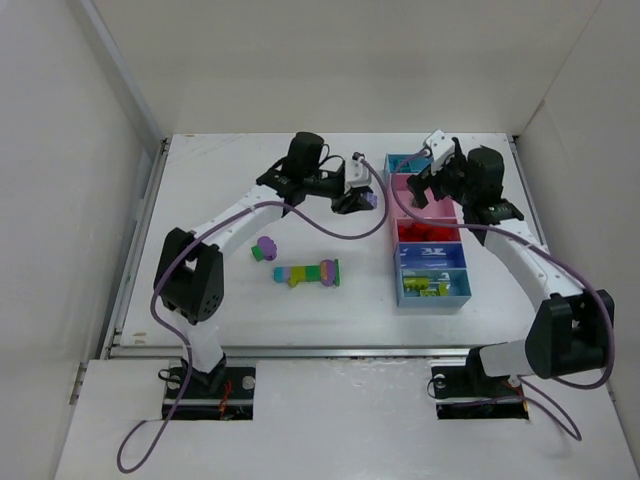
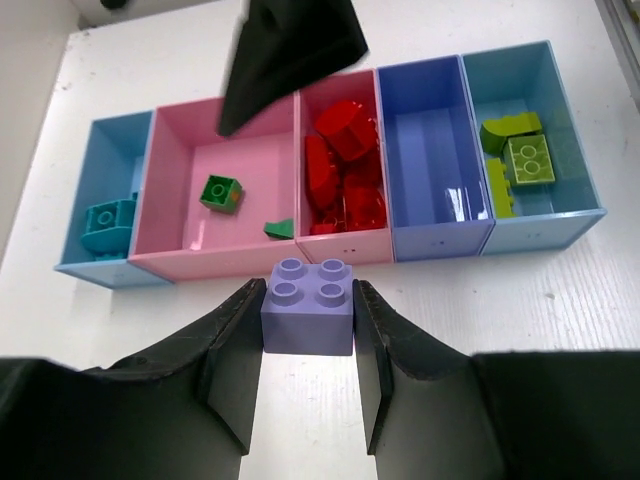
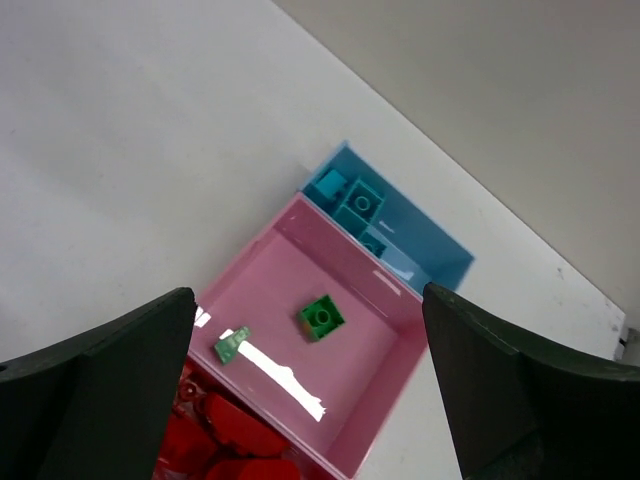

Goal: Sort the legos into containers by color

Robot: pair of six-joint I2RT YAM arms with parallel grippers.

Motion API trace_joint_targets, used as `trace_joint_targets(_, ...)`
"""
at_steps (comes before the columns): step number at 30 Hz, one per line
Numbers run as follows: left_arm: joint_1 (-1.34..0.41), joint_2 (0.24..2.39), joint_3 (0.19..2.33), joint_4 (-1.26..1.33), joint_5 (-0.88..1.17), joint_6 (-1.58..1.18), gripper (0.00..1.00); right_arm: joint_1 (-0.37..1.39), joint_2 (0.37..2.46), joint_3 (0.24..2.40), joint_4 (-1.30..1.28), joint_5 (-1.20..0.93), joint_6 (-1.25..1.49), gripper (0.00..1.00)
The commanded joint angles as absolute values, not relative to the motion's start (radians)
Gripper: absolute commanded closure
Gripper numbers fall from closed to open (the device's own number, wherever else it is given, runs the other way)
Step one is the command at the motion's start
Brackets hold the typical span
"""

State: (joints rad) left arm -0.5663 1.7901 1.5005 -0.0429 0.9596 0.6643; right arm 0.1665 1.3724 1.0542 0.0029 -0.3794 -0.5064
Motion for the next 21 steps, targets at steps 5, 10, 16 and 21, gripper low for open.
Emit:
trace_joint_targets(5, -0.633, 1.925, 1.662, -0.052, 1.049, 0.657, 1.00, 0.161, 1.290, 1.055, 0.144, -0.170, -0.404, 0.00)
trace_joint_targets(10, -0.722, 2.002, 1.645, 0.031, 1.039, 0.623, 1.00, 0.161, 1.215, 1.020, 0.144, 0.007, -0.312, 0.00)
trace_joint_targets(16, -0.808, 2.037, 1.591, 0.098, 0.976, 0.621, 1.00, 0.161, 1.062, 0.902, 0.144, 0.097, -0.239, 0.00)
trace_joint_targets(21, -0.847, 2.068, 1.579, 0.098, 0.899, 0.621, 1.00, 0.161, 0.967, 0.845, 0.144, 0.083, -0.221, 0.00)
